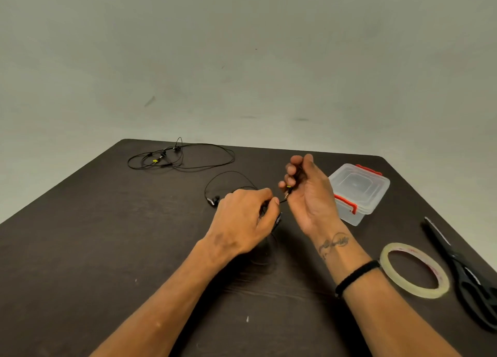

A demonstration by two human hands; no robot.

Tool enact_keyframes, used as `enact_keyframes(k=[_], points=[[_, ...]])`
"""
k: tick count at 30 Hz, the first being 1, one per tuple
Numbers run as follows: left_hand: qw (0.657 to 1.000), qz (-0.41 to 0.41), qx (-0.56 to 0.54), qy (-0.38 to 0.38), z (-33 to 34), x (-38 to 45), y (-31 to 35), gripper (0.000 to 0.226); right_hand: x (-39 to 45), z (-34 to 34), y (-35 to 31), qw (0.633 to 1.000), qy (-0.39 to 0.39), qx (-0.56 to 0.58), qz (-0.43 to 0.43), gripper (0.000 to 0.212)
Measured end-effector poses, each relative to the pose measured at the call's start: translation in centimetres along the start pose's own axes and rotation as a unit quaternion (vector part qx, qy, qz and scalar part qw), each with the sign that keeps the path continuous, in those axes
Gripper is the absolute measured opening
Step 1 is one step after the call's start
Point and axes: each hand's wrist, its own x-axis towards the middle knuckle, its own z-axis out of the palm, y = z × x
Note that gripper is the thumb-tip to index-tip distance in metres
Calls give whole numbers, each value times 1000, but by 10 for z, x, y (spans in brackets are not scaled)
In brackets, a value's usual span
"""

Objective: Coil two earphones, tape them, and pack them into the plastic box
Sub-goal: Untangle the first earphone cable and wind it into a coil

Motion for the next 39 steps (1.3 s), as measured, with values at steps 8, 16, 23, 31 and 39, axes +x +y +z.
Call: enact_keyframes(k=[8,16,23,31,39], points=[[997,44,-41,51,-14,4,-2,17,-10,8,12,945,-65,-305,-97,46],[985,41,29,162,-20,5,-11,20,-23,18,15,920,-139,-359,-78,50],[982,18,-22,186,-27,8,-23,27,-31,29,7,932,-234,-266,77,54],[972,-28,-172,157,-22,12,-28,31,-31,31,-4,927,-323,-35,189,41],[983,-34,-174,54,-5,8,-23,33,-24,31,-11,944,-224,189,152,43]])
